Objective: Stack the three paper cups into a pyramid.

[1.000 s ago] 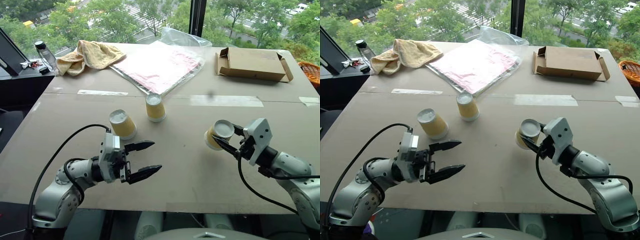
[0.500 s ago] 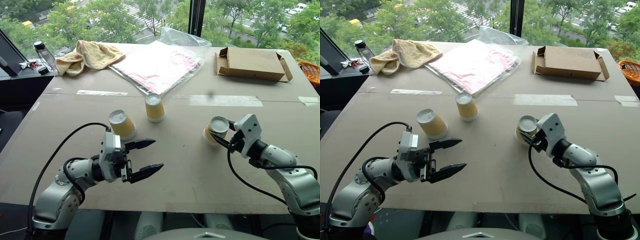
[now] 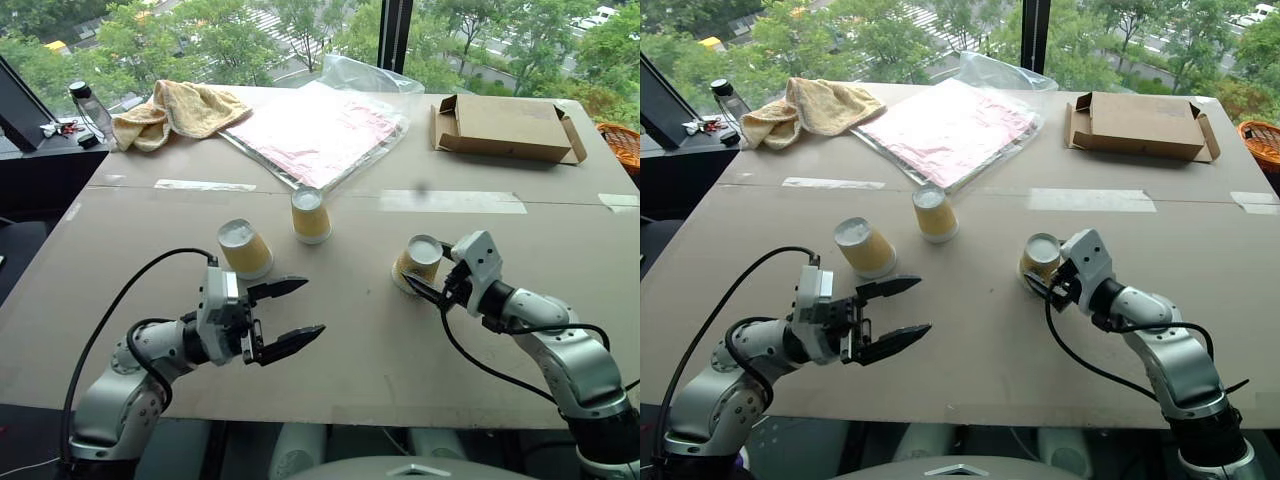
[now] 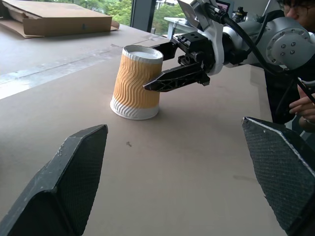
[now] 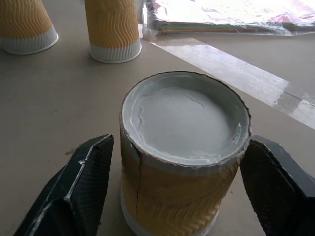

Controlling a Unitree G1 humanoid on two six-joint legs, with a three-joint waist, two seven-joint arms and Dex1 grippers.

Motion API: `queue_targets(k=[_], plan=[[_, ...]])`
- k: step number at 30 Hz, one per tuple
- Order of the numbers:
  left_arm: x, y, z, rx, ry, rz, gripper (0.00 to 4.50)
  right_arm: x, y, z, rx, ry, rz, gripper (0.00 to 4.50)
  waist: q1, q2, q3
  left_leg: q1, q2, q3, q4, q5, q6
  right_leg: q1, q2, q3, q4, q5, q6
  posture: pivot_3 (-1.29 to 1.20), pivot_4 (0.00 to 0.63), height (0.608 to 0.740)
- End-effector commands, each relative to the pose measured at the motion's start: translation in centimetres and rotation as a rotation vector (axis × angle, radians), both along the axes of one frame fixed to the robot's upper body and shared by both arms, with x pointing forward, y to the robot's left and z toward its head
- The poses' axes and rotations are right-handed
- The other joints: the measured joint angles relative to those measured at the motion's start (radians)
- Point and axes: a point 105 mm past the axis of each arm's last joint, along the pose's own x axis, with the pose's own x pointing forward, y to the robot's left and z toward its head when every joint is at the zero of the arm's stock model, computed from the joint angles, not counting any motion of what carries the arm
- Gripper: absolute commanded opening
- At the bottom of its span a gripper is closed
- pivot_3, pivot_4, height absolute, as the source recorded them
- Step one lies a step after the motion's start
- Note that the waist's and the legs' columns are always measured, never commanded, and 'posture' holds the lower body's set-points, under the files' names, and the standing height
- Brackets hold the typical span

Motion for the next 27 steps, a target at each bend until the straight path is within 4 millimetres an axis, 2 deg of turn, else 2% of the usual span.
queue_targets(k=[1, 7, 10, 13, 17, 21, 27], plan=[[1.0, 0.4, 1.0, -0.006, -0.079, 0.075, 4.50, -0.3, -0.7, 2.8, 0.024, -0.145, -0.010, 4.46, 0.000, 0.000, 0.000, 0.000, 0.000, 0.000, 0.000, 0.000, 0.000, 0.000, 0.000, 0.000, 0.000, 0.000, 0.000, 0.00, 0.150, 0.740], [2.1, 1.9, 1.3, -0.046, -0.106, 0.225, 4.50, -3.0, -0.9, 5.0, 0.067, -0.250, 0.092, 4.46, -0.001, 0.000, 0.000, 0.000, 0.000, 0.000, 0.000, 0.000, 0.000, 0.000, 0.000, 0.000, 0.000, 0.001, 0.003, 0.00, 0.150, 0.740], [4.2, 4.1, 2.6, -0.072, -0.174, 0.414, 4.50, -4.7, -1.1, 6.3, 0.079, -0.287, 0.160, 4.46, 0.002, 0.000, 0.000, 0.000, 0.000, 0.000, 0.000, 0.000, 0.000, 0.000, 0.000, 0.000, 0.000, 0.002, 0.003, 0.00, 0.150, 0.740], [5.4, 6.5, 4.3, -0.088, -0.230, 0.553, 4.50, -5.9, -1.4, 7.2, 0.110, -0.280, 0.210, 4.46, 0.001, -0.002, -0.001, 0.001, 0.000, -0.002, 0.000, 0.000, 0.000, 0.001, 0.000, -0.001, 0.000, 0.002, 0.003, 0.00, 0.150, 0.740], [7.1, 9.9, 5.5, -0.058, -0.254, 0.687, 4.50, -7.0, -1.4, 7.6, 0.115, -0.256, 0.267, 4.46, 0.000, -0.002, -0.001, 0.002, 0.000, -0.001, 0.000, 0.000, 0.000, 0.002, 0.000, -0.001, 0.000, 0.002, 0.003, 0.00, 0.150, 0.740], [8.2, 10.9, 4.9, 0.002, -0.191, 0.651, 4.50, -8.5, -0.7, 7.2, 0.103, -0.236, 0.354, 4.46, 0.000, -0.002, -0.001, 0.002, 0.000, -0.002, 0.000, 0.000, 0.000, 0.002, 0.001, -0.002, 0.000, 0.001, 0.003, 0.00, 0.150, 0.740], [7.6, 11.5, 3.0, 0.061, -0.096, 0.543, 4.50, -9.7, -0.6, 6.7, 0.094, -0.203, 0.378, 4.46, 0.000, -0.002, 0.000, 0.002, 0.000, -0.002, 0.000, 0.000, 0.000, 0.002, 0.000, -0.001, 0.000, 0.001, 0.003, 0.00, 0.150, 0.740]])
